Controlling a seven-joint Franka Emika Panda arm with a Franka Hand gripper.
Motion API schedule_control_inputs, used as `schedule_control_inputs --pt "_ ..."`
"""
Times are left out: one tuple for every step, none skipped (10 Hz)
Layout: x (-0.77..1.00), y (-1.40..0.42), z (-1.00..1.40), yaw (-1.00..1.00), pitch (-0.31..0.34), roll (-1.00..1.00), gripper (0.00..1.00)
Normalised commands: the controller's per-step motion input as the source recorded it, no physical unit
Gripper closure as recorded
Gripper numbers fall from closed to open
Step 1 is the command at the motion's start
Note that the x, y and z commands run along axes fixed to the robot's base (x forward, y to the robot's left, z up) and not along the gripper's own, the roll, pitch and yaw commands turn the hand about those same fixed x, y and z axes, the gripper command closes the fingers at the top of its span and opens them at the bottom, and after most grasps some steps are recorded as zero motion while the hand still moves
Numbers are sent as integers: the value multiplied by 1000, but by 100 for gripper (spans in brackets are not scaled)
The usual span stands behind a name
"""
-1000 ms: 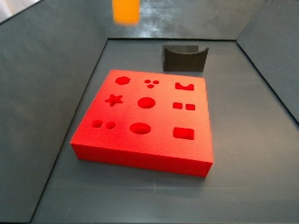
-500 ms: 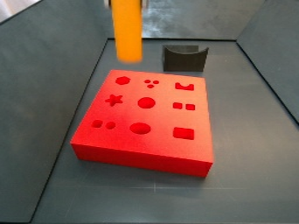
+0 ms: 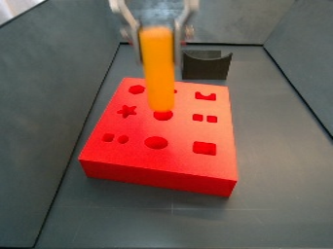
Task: Pick up the oval object. Move up. Place the oval object on the fixture. Regrasp the oval object. Move to above the board. Insert the oval object.
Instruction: Insert the oval object.
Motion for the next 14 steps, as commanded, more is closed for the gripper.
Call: schedule_control_inputs --pt "0 -29 0 0 19 49 100" --pt "-20 -34 -271 0 -51 51 100" --pt "-14 -86 -529 0 -83 151 100" --pt "0 -11 -17 0 -26 0 100" --pt "0 -226 -554 143 -157 63 100" --pt "0 -191 -460 134 -156 34 100" --pt "0 0 0 17 -23 0 100" --pt "0 6 -129 40 0 0 100" --pt "11 220 -166 0 17 17 100" --pt "0 166 -83 -34 6 0 100" --pt "0 0 0 0 0 -39 100" --pt "0 -54 -31 0 -16 0 100" --pt "54 -134 -169 0 -16 4 100" --pt "57 -111 -140 0 -23 0 100"
